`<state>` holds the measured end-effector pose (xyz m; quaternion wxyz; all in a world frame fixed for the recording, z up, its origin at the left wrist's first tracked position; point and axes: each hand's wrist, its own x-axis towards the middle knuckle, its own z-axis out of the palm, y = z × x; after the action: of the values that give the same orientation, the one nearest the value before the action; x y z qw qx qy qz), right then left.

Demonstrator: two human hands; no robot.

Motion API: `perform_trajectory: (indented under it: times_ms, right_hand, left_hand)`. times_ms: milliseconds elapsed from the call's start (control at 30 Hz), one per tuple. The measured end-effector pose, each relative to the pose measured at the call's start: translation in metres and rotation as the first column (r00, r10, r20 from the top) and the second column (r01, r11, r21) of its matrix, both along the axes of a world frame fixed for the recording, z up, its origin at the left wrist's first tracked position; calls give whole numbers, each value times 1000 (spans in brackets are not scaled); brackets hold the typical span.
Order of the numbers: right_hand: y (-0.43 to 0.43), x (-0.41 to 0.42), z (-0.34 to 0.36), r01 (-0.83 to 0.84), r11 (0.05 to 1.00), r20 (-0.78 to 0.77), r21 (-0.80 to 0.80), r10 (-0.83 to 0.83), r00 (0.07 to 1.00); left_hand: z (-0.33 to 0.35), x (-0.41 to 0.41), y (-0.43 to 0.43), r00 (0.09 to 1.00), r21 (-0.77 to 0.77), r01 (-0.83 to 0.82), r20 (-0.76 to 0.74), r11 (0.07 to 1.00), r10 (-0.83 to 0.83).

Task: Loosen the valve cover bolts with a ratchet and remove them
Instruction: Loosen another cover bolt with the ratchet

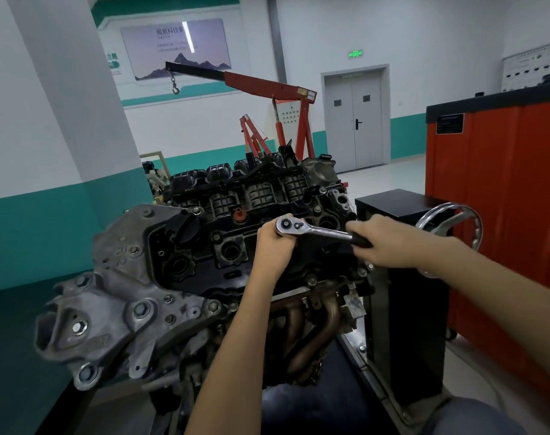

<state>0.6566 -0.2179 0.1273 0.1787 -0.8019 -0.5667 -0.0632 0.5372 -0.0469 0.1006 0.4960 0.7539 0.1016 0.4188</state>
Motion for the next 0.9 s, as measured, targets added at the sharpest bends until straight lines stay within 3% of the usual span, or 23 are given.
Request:
perform_trajectory:
  times_ms: [67,167,267,433,500,633,733,800,900]
  right_hand:
    - [4,0,-1,23,999,34,36,-24,999]
    - [6,-32,-49,56,980,-248,192,-6,969]
    - [24,-86,-95,199,899,-532,389,43,846]
    - [68,-132,-116,301,855,-692,422,89,716]
    - [58,-119,-111,258,884,-640,390,59,766]
    - [13,-53,-73,79,967,-392,241,23,919]
    - [-2,-5,-20,33,999,-28,42,-31,999]
    - [4,3,4,34,999,200,9,-35,979]
    - [11,-10,-11,70,994,170,87,-84,982]
  left_hand:
    - [-3,0,0,999,-61,-17,41,998,19]
    - [-8,1,-7,997,-67,-40,58,997,44]
    - [-7,4,-11,994,-53,-58,85,997,62]
    - [-1,3,-7,998,-91,-60,24,994,62]
    - [-3,1,-3,999,-49,-49,9,998,50]
    - [-2,2,-1,998,12,-34,-51,999,34]
    - [3,2,0,997,28,-35,-68,999,36]
    - [4,0,3,998,-8,-33,-44,999,33]
    - [-2,-1,6,998,-128,-44,31,991,49]
